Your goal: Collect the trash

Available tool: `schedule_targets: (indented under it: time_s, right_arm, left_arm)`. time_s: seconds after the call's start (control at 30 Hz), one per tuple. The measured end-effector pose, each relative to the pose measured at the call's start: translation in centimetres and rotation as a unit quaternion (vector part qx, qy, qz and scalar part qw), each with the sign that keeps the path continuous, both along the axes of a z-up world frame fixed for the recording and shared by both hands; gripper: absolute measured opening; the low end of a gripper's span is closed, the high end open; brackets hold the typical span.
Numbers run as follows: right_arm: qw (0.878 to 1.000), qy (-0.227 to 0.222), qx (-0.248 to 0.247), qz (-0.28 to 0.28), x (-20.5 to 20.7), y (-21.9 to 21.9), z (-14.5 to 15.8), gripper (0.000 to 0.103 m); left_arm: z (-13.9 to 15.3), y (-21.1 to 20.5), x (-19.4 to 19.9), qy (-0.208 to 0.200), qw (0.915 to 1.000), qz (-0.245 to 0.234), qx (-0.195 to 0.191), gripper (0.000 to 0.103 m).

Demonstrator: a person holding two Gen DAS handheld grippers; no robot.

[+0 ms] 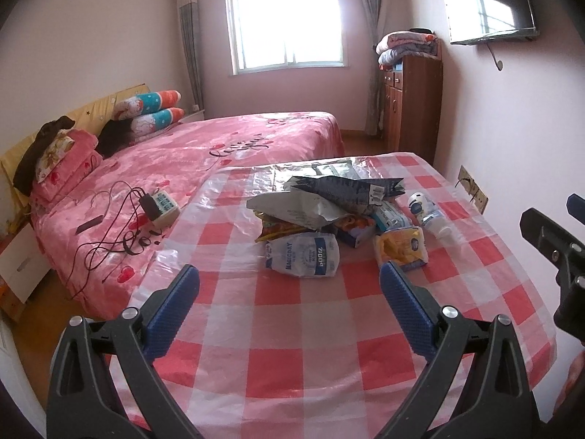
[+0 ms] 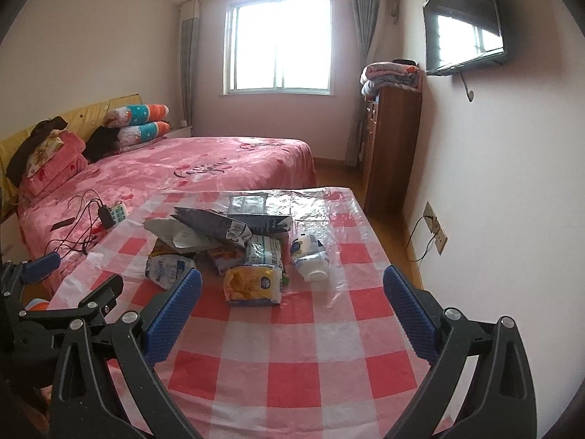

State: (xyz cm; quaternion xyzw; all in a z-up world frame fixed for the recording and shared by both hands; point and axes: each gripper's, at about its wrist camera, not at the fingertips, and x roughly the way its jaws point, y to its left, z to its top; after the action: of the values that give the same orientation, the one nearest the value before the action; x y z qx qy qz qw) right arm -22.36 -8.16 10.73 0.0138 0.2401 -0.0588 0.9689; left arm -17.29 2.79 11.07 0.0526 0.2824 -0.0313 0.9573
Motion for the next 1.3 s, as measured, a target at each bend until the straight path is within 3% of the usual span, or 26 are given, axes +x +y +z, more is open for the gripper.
schedule_targets:
  time_s: [0.33, 0.67, 1.3]
  right_arm:
    - [1.000, -0.003, -0.001, 0.001, -0.5, 0.2, -0.1, 0.098]
    - [1.000, 0.011, 0.007, 0.007, -0.5, 0.1, -1.1, 0.098]
    - [0.996, 0.078, 0.028, 0.016, 3.1, -1.6, -6.9, 0.098]
  left_arm:
    - [-0.1, 0.4, -0.5, 0.007, 0.9999, 0.003, -0.010, 0.099]
    - [-1.4, 1.1, 0.2, 0.039, 0.9986, 0.005, -0.035, 0.099]
    - [-5.3, 1.0, 2.6, 0.086, 0.9951, -0.006, -0.048, 0.099]
